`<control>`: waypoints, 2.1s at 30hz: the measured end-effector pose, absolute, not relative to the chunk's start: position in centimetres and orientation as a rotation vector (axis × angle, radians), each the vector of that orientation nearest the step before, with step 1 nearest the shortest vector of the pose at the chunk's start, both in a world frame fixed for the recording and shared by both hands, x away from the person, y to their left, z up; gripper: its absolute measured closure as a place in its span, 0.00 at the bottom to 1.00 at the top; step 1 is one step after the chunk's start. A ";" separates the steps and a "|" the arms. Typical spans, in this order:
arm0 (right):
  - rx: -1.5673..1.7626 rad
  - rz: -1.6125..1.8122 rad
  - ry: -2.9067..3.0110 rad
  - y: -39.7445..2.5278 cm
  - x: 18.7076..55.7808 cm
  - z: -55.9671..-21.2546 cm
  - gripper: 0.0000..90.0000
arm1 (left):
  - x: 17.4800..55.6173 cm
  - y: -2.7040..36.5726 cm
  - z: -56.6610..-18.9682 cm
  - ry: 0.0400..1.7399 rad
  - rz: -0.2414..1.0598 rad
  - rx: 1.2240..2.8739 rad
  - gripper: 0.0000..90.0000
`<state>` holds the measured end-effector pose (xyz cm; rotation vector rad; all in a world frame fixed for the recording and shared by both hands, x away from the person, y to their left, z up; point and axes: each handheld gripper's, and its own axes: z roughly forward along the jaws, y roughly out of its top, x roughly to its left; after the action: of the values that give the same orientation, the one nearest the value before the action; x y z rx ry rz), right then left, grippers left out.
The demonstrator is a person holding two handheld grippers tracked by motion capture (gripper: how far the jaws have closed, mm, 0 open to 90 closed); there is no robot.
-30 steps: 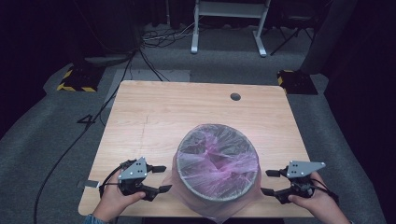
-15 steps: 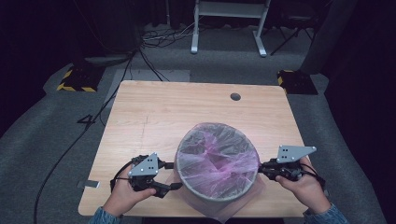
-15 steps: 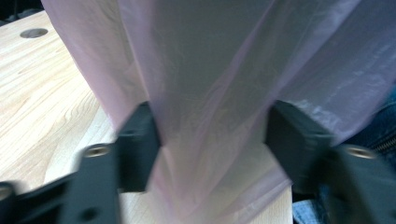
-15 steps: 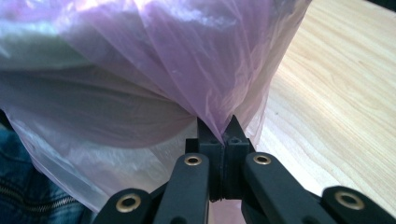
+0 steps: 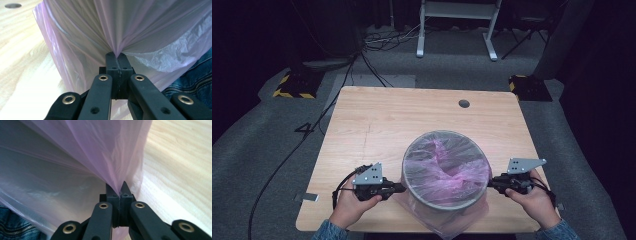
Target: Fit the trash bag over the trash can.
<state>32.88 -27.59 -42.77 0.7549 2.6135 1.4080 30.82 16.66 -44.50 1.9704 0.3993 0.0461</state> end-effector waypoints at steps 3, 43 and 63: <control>0.781 1.368 2.616 -27.7 33.1 -43.5 1.00 | 30.9 16.6 -44.6 0.406 0.052 1.968 1.00; 0.826 1.286 2.667 -28.5 33.7 -45.0 1.00 | 30.9 15.9 -45.7 0.432 0.116 2.108 1.00; 0.703 1.397 2.560 -31.6 31.1 -39.0 0.24 | 30.7 19.8 -46.3 0.631 0.280 2.000 0.30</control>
<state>31.11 -31.64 -38.96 0.7028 2.5602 1.3972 30.72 19.81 -46.28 1.9997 0.6314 0.2800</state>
